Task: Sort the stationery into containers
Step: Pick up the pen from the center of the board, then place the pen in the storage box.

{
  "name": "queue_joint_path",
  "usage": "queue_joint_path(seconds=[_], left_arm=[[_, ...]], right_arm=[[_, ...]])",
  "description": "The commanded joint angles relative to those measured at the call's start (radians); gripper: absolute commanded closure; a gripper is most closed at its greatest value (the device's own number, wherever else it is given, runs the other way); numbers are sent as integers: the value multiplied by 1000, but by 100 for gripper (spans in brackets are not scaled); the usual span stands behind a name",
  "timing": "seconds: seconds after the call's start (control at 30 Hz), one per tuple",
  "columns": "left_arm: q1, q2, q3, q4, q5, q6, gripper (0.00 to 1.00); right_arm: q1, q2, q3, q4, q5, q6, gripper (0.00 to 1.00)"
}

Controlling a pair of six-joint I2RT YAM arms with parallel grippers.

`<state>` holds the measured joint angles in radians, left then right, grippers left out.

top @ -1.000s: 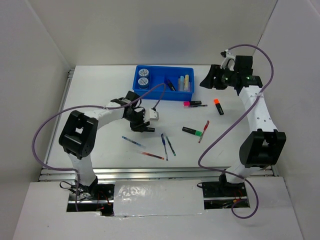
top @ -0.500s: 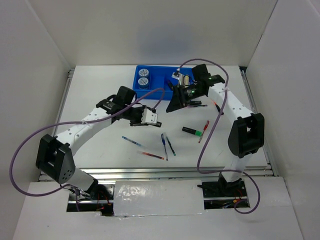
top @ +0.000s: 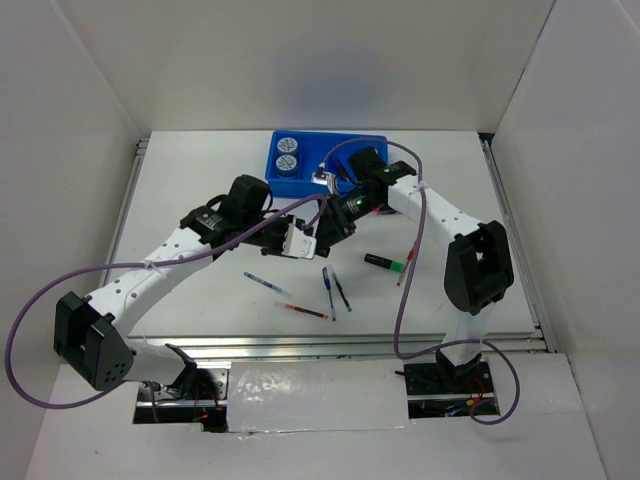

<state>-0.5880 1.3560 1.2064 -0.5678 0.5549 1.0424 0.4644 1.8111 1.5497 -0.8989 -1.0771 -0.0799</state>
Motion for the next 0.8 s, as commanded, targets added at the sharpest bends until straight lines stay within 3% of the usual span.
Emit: queue_joint_path(seconds=[0.0, 0.07, 0.13, 0.23, 0.33, 0.4, 0.43, 0.47, 0.6, 0.77], left_arm=[[-12, -17, 7, 23, 11, 4, 94], [-12, -14, 2, 28, 5, 10, 94], [-10, -17, -5, 42, -1, 8, 94], [-12, -23, -21, 75, -19, -10, 94], [-4, -31, -39, 121, -61, -82, 69], [23, -50, -59, 163, -88, -161, 23], [39, -55, -65, 219, -108, -271, 8], [74, -67, -65, 229, -125, -310, 4], [160, -100, -59, 275, -191, -558, 1], [223, -166, -102, 391, -295, -838, 1]], right_arm=[[6, 24, 32, -11, -38, 9, 42], [17, 25, 38, -11, -44, 6, 44], [23, 25, 38, -15, -41, 0, 55], [25, 25, 30, -20, -44, -8, 84], [0, 25, 27, -9, -40, 9, 97], [-44, 30, 49, 15, -21, 29, 100], [-61, 33, 62, 35, 35, 73, 100], [-111, 36, 93, 96, 80, 112, 100], [-228, 50, 180, 299, 371, 241, 100], [-253, 145, 410, 433, 790, 356, 100]])
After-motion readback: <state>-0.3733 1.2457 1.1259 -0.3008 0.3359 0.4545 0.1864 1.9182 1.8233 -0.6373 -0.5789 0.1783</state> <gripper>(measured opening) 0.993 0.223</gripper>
